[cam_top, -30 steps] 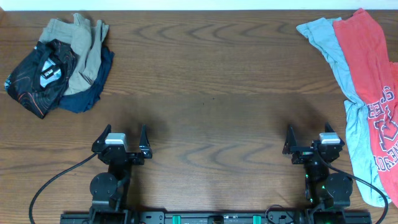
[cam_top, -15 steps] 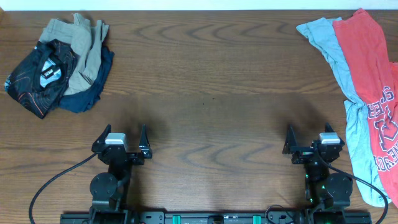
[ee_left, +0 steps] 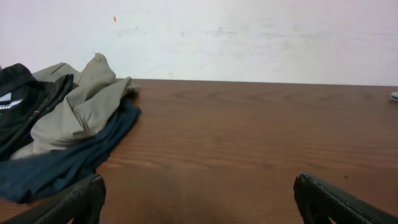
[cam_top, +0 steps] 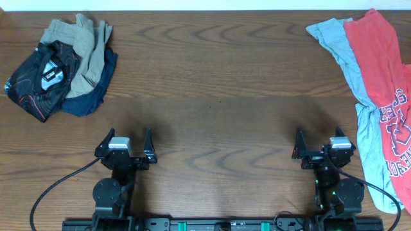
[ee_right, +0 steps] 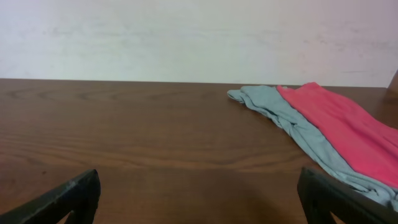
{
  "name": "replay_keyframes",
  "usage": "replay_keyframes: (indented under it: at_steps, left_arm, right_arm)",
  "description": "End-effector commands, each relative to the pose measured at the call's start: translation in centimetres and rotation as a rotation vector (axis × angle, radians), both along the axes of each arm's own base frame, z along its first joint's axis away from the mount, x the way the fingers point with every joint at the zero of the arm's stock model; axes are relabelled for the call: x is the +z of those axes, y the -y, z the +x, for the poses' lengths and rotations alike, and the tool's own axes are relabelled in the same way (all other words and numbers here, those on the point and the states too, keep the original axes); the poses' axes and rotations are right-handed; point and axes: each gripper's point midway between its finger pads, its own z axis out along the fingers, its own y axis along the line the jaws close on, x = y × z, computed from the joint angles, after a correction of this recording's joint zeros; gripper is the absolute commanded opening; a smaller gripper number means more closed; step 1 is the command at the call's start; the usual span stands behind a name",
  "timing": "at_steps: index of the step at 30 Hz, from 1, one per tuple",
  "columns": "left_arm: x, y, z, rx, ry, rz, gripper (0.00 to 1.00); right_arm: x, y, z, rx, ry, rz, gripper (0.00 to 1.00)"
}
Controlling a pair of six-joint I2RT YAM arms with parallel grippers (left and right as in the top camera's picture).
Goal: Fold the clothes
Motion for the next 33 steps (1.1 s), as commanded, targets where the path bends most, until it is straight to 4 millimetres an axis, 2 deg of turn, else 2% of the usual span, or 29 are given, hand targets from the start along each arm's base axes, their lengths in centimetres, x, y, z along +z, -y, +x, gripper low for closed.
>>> replay_keyframes:
  at_steps: [1, 26, 33]
  left_arm:
    - [-1.55, -0.50, -0.10, 0.029, -0.050, 0.014, 0.98]
    - [-1.55, -0.50, -0.10, 0.029, -0.050, 0.014, 0.98]
    - [-1.55, -0.50, -0.10, 0.032, -0.050, -0.006, 0.98]
  right_arm:
    - [0.01, -0.07, -0.03, 0.006, 0.002, -0.011, 0.99]
    - [0.13, -0.07, -0.02, 0.006, 0.007, -0.010, 0.99]
    - [-0.02, 0.47, -0.02, -0.025, 0.001, -0.012, 0.99]
